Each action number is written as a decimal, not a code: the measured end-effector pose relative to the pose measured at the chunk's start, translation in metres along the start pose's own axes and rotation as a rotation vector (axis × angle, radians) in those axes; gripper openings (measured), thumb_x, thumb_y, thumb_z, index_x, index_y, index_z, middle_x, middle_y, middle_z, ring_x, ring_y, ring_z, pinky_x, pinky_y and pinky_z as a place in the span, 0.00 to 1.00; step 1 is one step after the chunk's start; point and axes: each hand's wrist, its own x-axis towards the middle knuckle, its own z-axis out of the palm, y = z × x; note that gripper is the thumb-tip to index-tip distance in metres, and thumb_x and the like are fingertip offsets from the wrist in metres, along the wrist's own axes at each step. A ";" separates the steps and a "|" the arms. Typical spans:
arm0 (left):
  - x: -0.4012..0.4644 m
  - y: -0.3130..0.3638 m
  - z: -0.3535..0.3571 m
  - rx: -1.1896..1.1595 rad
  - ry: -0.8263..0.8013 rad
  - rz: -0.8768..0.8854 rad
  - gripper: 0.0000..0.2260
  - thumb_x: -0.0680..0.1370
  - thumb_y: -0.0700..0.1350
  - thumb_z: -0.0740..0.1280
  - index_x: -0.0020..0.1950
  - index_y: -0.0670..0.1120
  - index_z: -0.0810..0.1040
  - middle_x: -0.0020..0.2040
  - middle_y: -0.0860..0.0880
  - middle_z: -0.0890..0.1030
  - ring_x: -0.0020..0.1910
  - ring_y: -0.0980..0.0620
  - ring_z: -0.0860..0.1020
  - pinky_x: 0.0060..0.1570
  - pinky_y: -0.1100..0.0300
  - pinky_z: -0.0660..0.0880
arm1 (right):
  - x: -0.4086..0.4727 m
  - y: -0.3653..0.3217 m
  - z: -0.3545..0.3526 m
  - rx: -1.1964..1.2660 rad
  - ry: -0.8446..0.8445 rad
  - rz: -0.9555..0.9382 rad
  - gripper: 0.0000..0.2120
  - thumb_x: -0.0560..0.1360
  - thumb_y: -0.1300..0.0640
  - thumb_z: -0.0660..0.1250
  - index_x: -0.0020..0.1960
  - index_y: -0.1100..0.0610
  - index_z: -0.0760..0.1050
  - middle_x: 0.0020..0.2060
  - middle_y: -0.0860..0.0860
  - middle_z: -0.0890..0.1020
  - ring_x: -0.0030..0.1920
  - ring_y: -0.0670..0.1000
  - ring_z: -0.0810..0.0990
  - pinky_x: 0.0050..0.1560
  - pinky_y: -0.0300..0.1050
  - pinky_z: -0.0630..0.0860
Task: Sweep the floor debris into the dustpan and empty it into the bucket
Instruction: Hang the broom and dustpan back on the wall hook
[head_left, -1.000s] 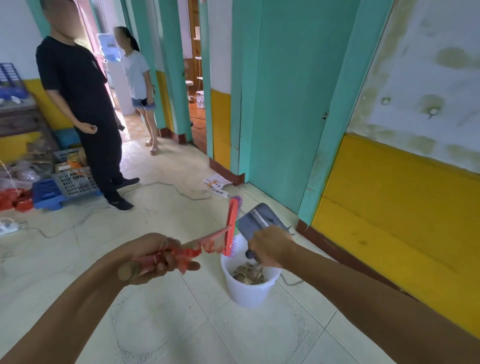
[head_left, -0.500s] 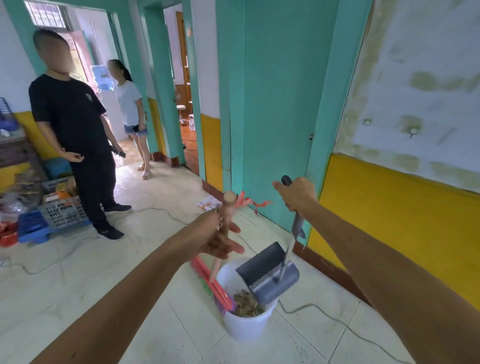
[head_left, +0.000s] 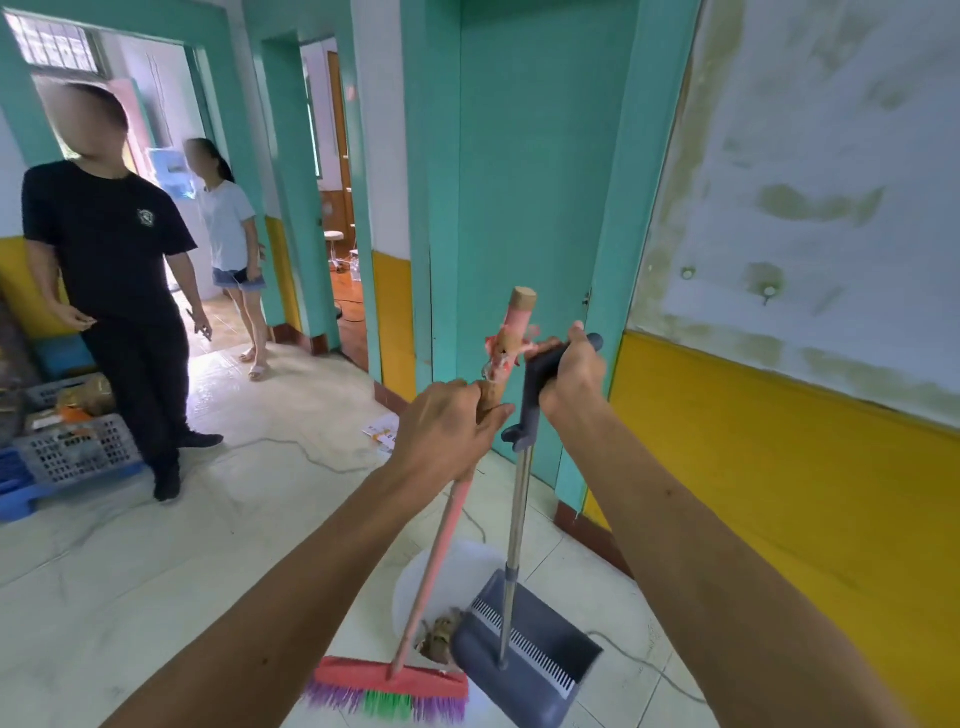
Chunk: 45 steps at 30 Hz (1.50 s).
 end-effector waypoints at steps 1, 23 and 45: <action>0.001 0.004 0.004 -0.148 -0.019 0.006 0.16 0.77 0.57 0.66 0.44 0.45 0.79 0.44 0.48 0.76 0.41 0.48 0.78 0.38 0.55 0.77 | -0.004 -0.002 0.002 0.014 -0.002 -0.005 0.20 0.83 0.52 0.62 0.35 0.59 0.68 0.20 0.52 0.73 0.19 0.50 0.74 0.29 0.41 0.79; 0.005 0.066 0.056 -0.965 -0.011 -0.264 0.12 0.73 0.49 0.71 0.35 0.43 0.77 0.26 0.50 0.77 0.24 0.58 0.75 0.30 0.65 0.77 | -0.012 -0.040 0.001 -0.094 -0.095 0.158 0.10 0.84 0.54 0.57 0.55 0.61 0.70 0.46 0.59 0.79 0.50 0.57 0.83 0.56 0.51 0.79; 0.052 0.146 0.124 -1.051 -0.001 -0.129 0.12 0.67 0.55 0.65 0.39 0.48 0.79 0.32 0.45 0.81 0.28 0.59 0.74 0.27 0.64 0.71 | 0.004 -0.071 -0.084 -0.953 0.127 -1.245 0.11 0.70 0.50 0.79 0.45 0.56 0.81 0.34 0.43 0.84 0.36 0.38 0.83 0.37 0.29 0.78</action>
